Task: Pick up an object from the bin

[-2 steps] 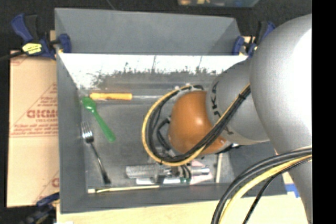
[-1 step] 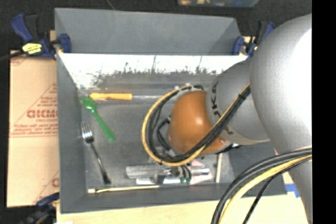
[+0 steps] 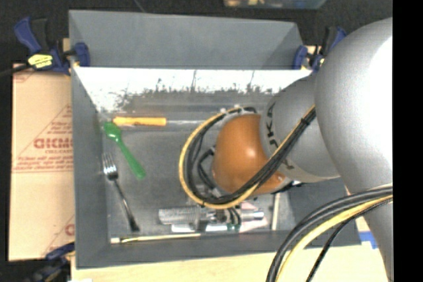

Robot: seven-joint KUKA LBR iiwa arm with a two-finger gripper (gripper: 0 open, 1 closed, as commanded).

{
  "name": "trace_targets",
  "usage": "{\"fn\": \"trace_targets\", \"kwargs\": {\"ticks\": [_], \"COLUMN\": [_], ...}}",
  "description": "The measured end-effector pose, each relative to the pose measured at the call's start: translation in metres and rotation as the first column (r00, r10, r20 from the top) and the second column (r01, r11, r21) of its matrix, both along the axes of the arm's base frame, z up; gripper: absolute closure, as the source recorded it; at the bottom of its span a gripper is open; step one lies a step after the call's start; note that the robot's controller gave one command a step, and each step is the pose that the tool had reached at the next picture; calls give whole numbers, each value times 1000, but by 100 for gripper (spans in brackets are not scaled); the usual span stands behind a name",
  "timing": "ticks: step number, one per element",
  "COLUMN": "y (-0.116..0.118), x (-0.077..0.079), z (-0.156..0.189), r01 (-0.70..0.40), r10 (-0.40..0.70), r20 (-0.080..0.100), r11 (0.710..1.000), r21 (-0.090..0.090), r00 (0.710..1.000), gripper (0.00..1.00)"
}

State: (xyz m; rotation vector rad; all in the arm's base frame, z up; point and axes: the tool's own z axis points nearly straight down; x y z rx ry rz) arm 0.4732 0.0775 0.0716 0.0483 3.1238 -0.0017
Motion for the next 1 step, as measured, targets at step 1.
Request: {"fn": "trace_targets", "kwargs": {"ticks": [1], "y": [0], "x": [0], "z": [7], "r01": [1], "r10": [-1], "r20": [-1], "r11": [1000], "r21": [0], "r00": [1000], "gripper": [100]}}
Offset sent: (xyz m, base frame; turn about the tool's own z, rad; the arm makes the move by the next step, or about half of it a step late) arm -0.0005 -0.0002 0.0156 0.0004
